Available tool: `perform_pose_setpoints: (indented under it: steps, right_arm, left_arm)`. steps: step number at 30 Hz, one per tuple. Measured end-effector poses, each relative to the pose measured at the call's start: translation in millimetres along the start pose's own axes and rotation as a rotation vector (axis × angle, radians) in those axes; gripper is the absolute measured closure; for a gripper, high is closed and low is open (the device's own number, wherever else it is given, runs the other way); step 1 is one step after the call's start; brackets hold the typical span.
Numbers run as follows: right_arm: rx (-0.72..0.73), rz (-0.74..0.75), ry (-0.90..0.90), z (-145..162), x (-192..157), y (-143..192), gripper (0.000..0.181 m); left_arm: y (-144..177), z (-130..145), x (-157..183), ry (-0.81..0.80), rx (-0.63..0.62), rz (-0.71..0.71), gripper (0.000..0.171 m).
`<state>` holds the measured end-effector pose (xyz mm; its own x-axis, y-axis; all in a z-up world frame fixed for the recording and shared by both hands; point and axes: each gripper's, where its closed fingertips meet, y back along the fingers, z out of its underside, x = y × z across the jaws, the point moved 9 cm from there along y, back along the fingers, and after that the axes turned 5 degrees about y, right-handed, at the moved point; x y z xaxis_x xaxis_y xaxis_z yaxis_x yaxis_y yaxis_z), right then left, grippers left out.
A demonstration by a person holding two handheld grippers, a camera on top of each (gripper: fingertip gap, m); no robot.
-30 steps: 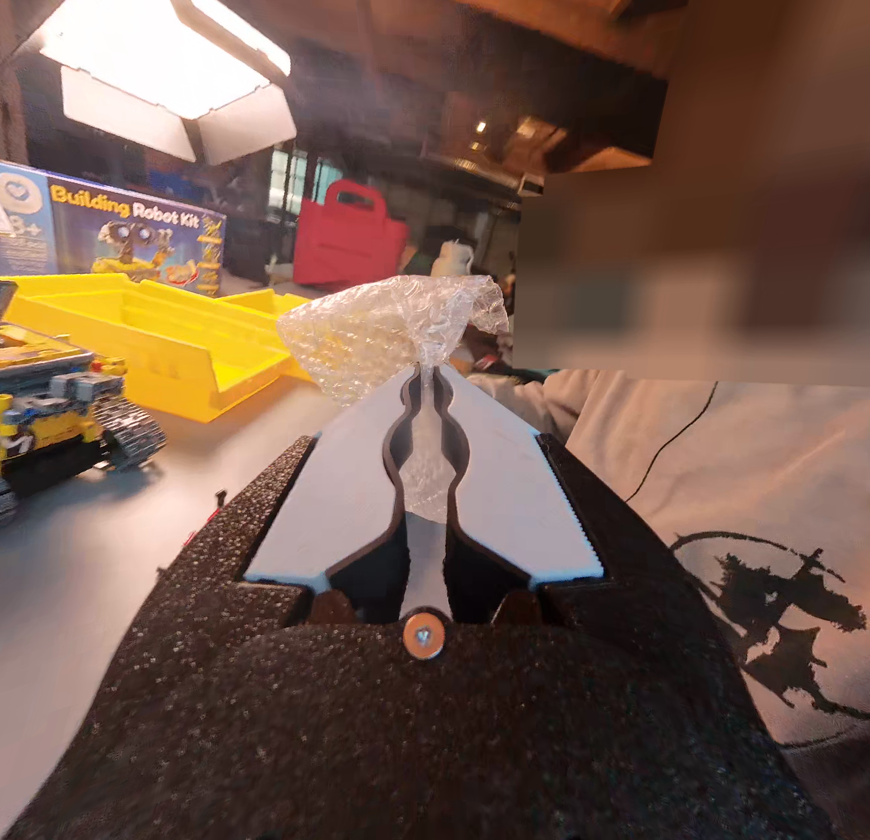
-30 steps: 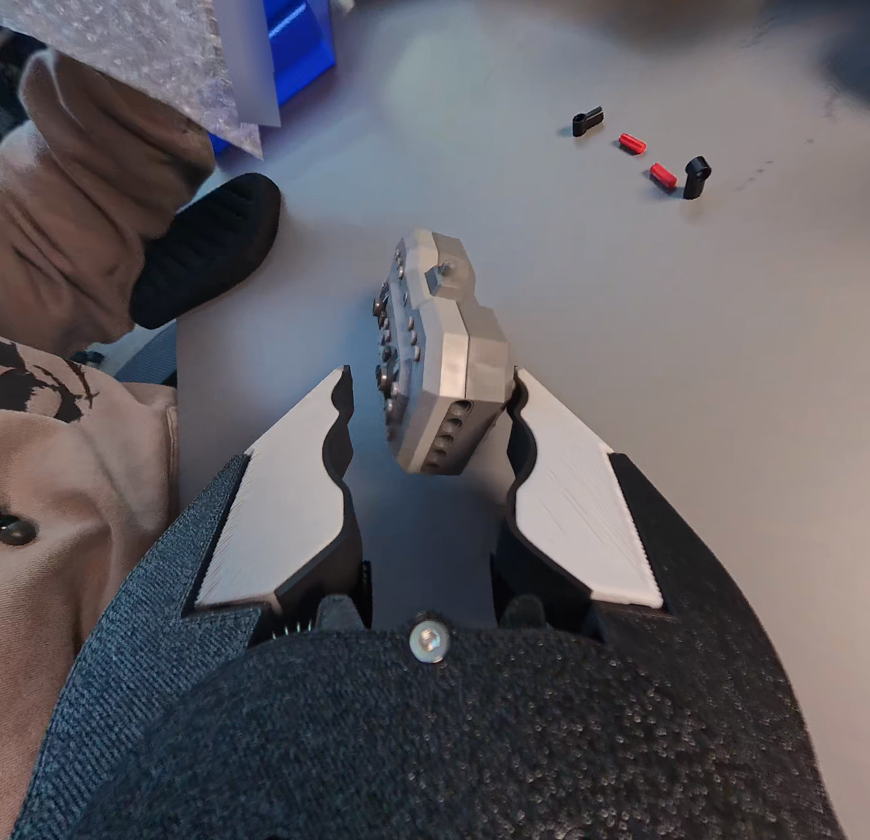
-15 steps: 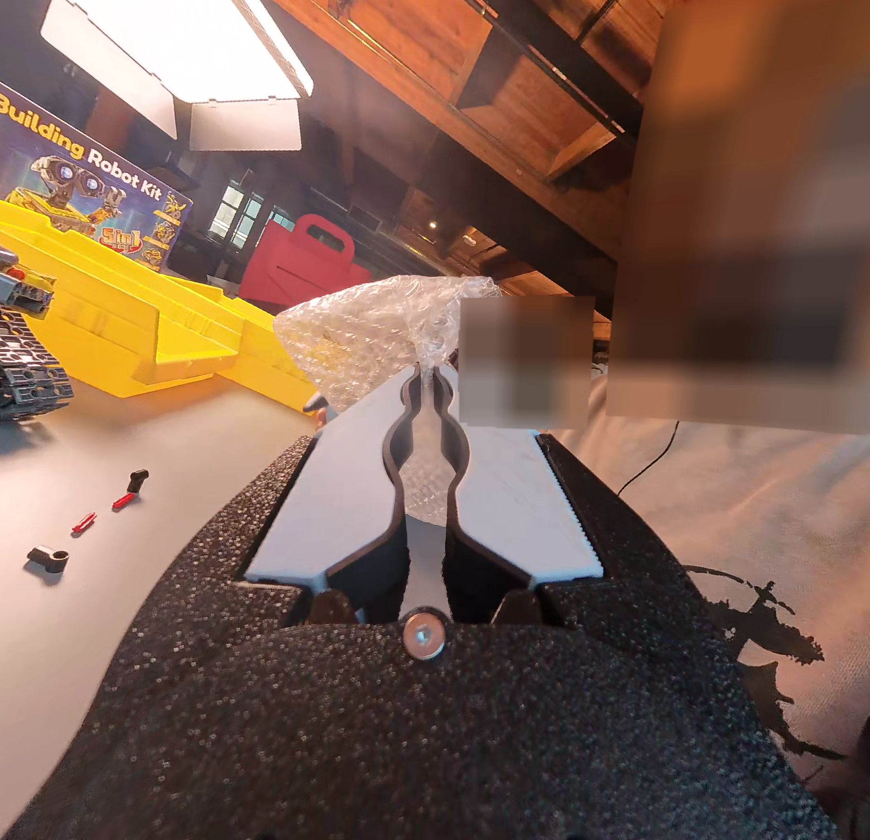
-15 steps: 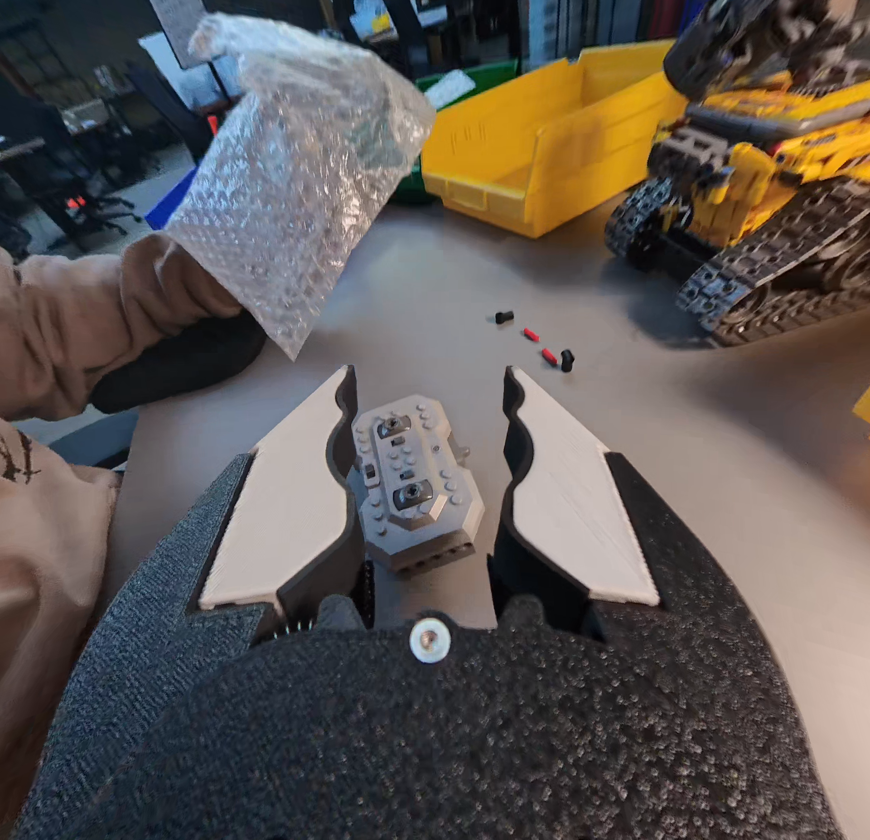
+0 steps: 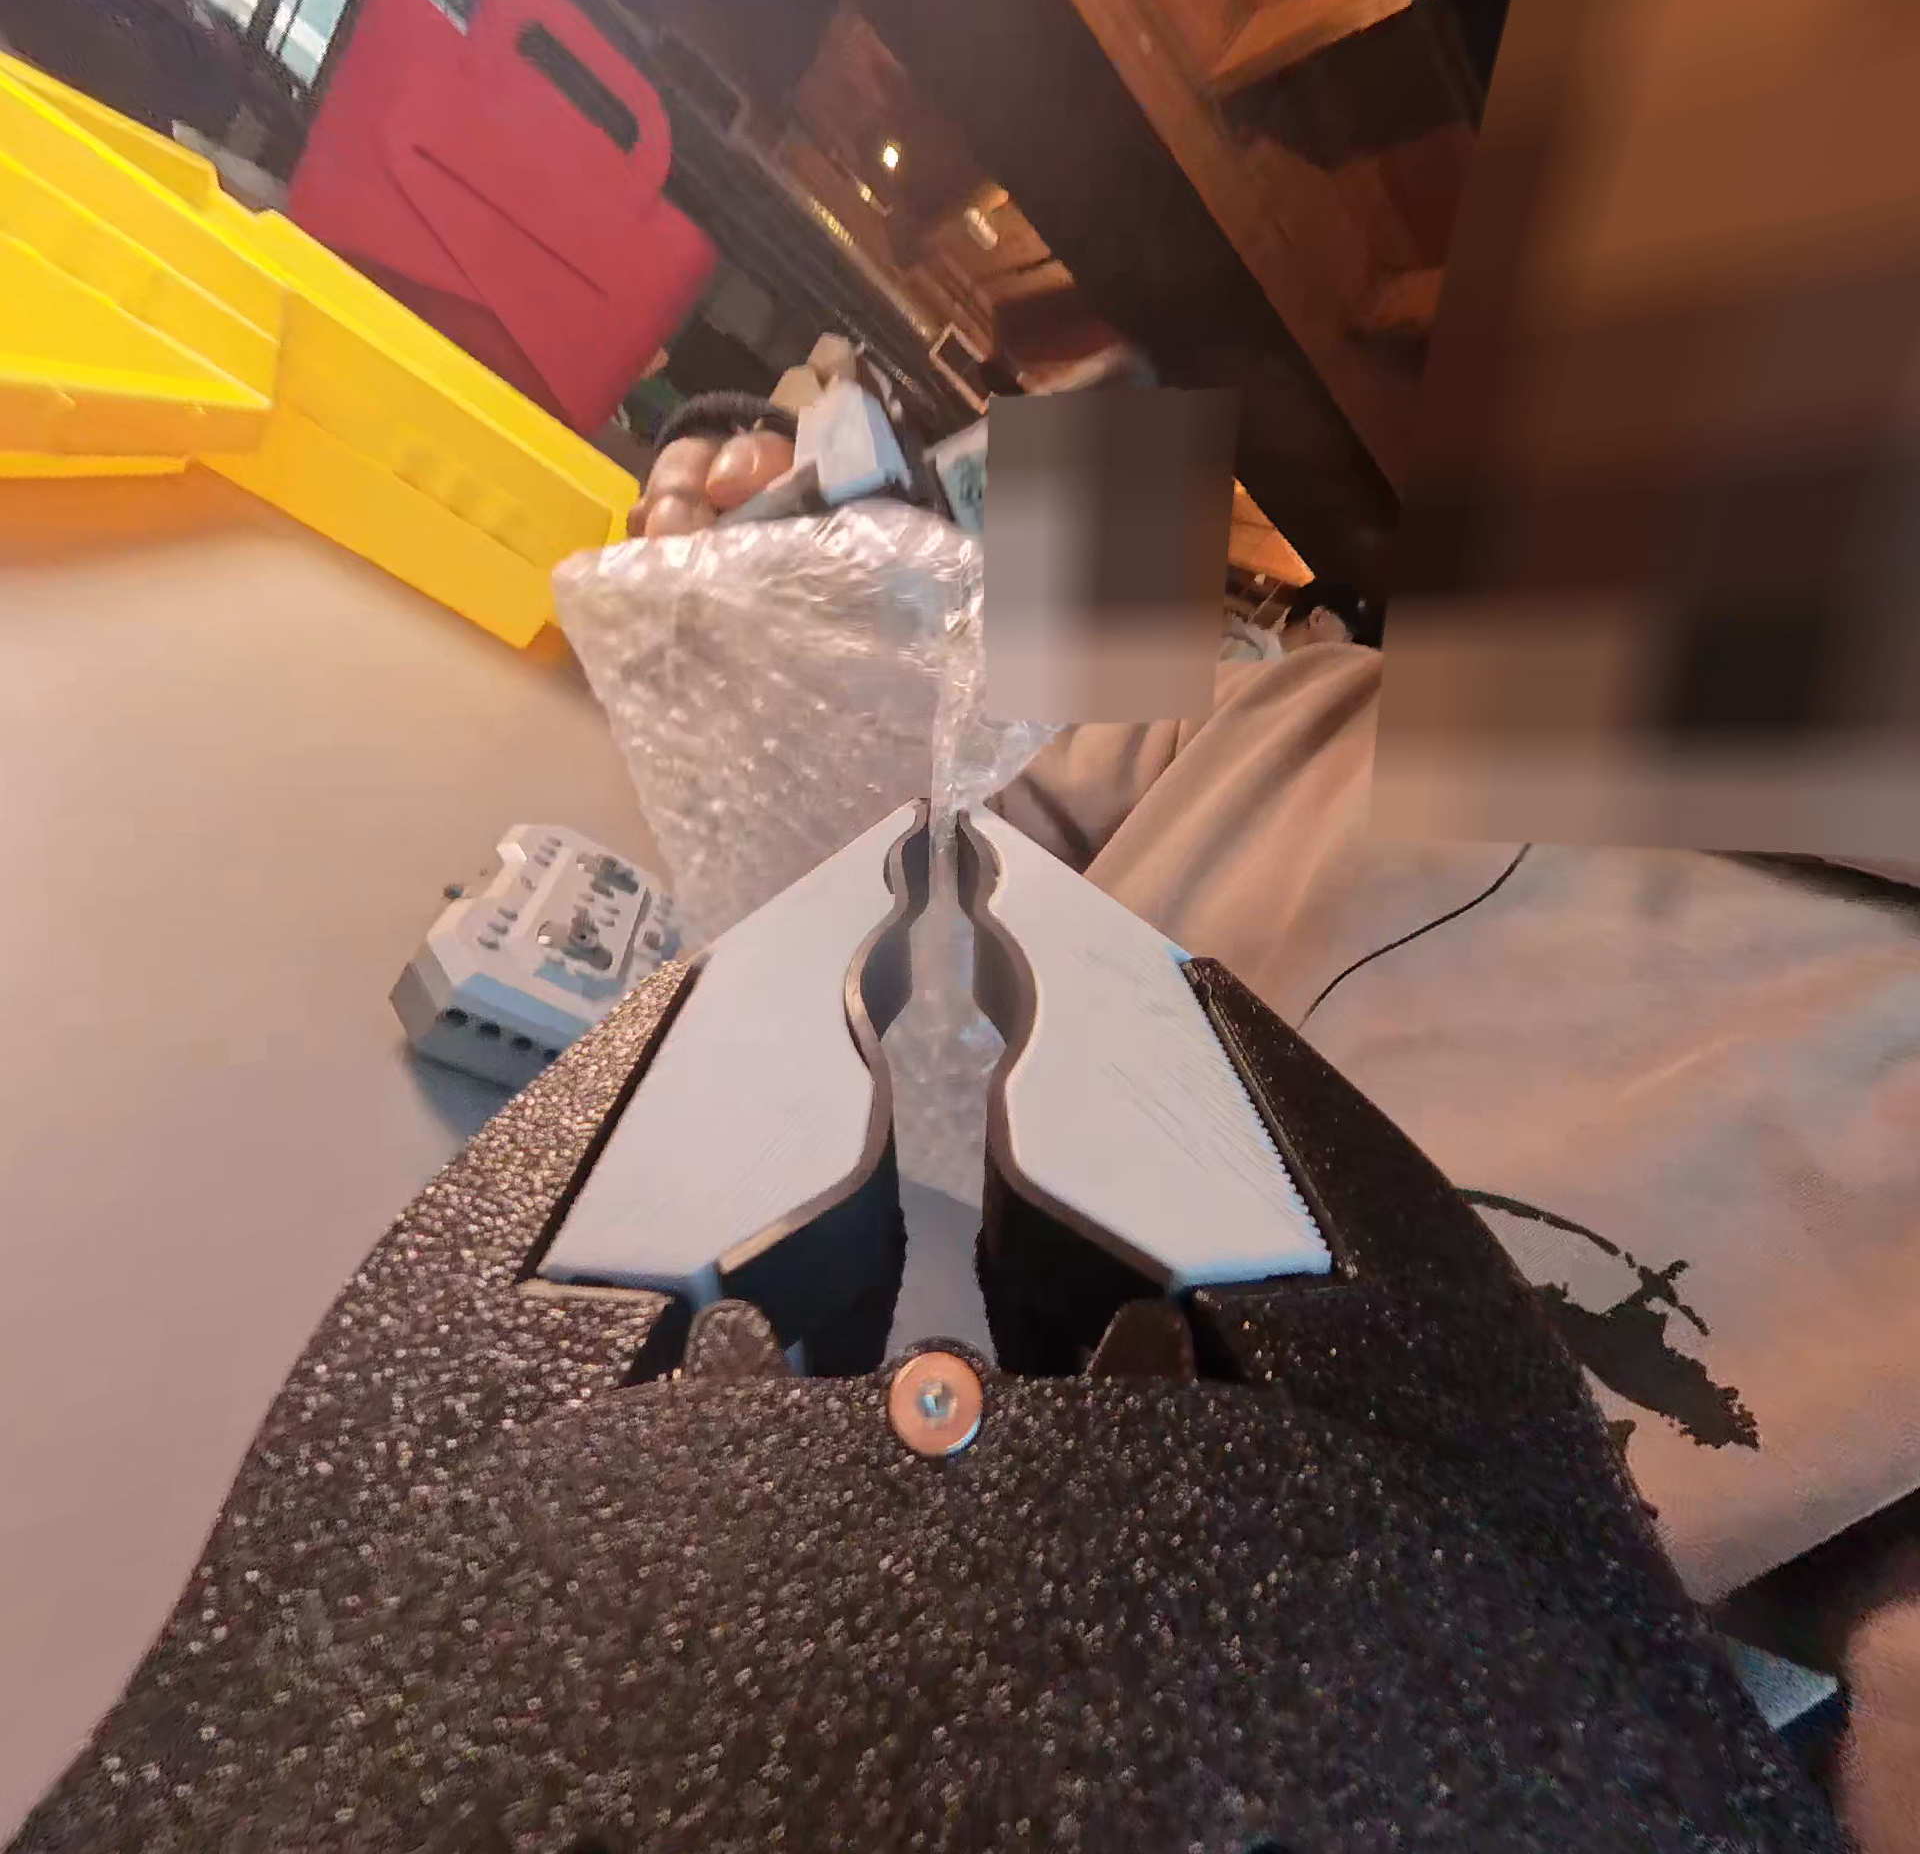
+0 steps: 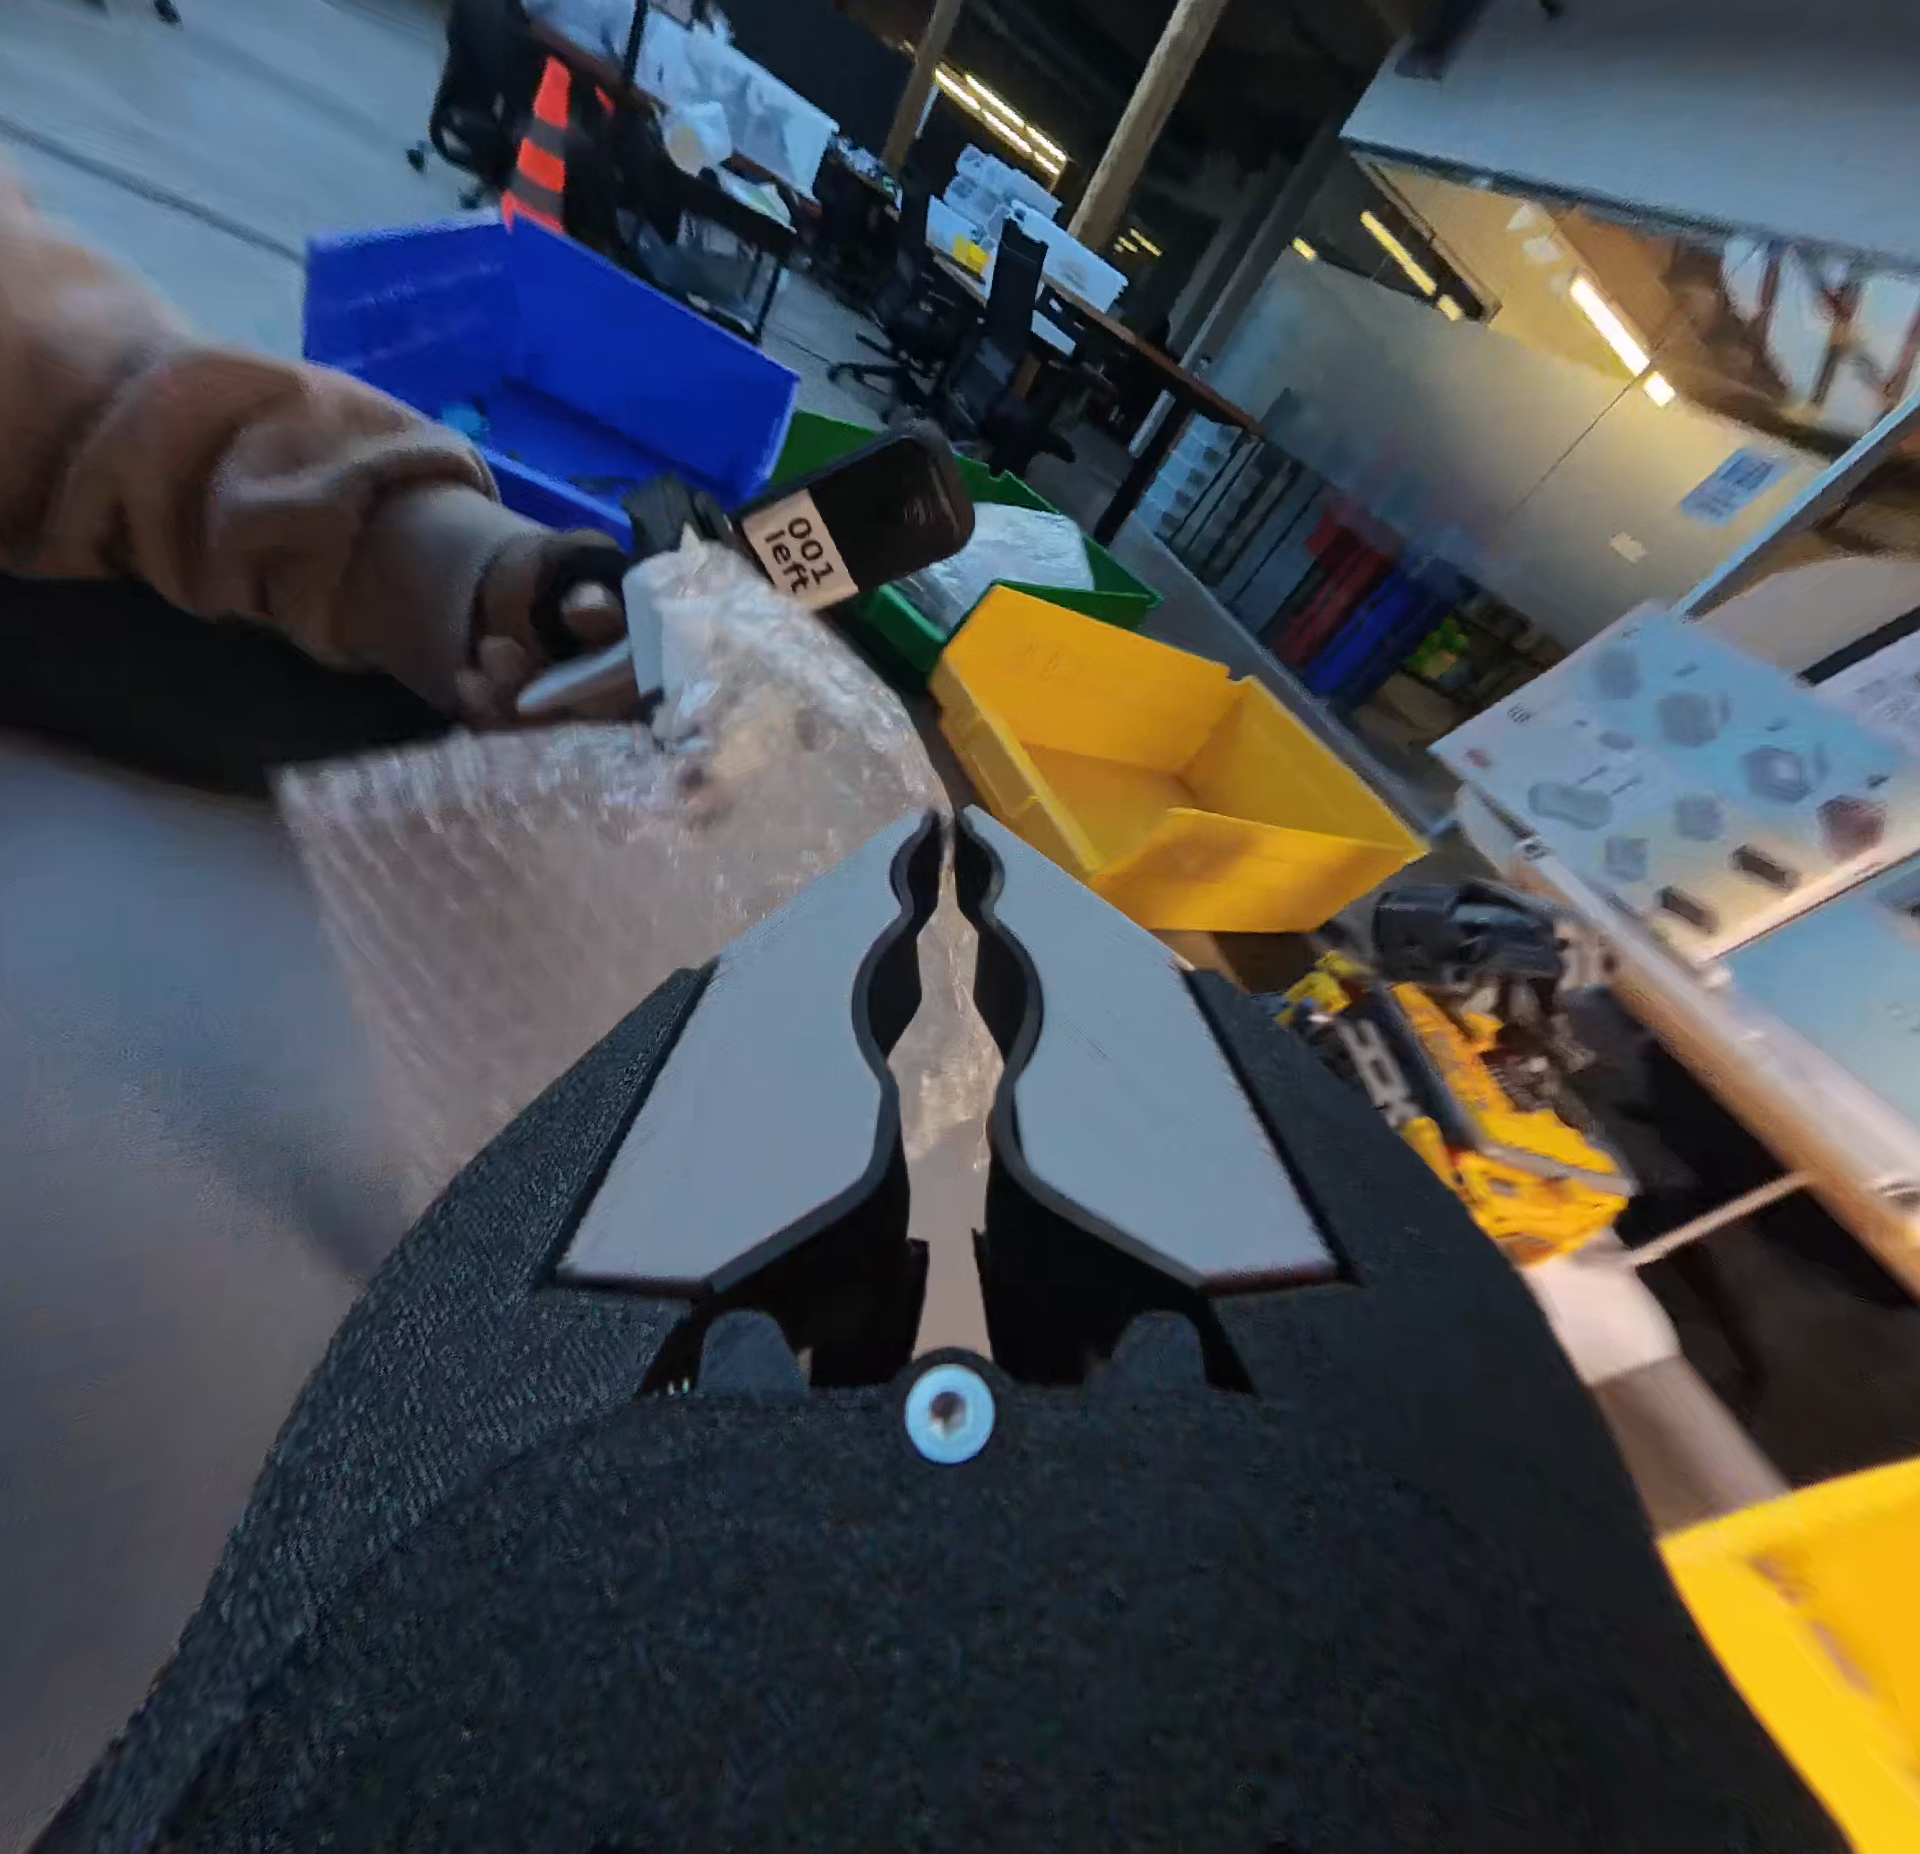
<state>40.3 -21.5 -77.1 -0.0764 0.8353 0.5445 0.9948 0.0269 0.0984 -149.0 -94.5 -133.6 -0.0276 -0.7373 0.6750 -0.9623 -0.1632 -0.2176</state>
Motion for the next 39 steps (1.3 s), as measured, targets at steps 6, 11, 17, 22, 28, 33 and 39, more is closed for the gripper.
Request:
perform_pose_setpoints:
  steps: [6,11,17,22,28,33,39]
  right_arm:
    - [-0.012,-0.265,-0.701,20,14,4,0.18]
    - [0.085,-0.425,-1.156,30,24,9,0.18]
    - [0.243,-0.393,-1.418,43,29,10,0.179]
    - [0.336,-0.429,-1.519,40,25,4,0.179]
    - [0.262,-0.397,-1.483,57,30,8,0.179]
    - [0.285,-0.449,-1.448,62,37,15,0.181]
    - [0.278,-0.346,-1.21,58,50,34,0.17]
  left_arm:
    - [7,-2,-6,0.021,-0.048,-0.071,0.169]
    - [21,-13,-8,0.006,0.027,-0.183,0.168]
    - [35,-29,11,-0.21,0.148,-0.364,0.132]
    - [8,-18,16,-0.314,-0.054,-0.416,0.116]
    - [0,-12,23,-0.199,-0.123,-0.225,0.171]
    - [4,-5,31,-0.114,-0.107,-0.031,0.171]
    - [11,-5,26,-0.091,-0.067,-0.052,0.171]
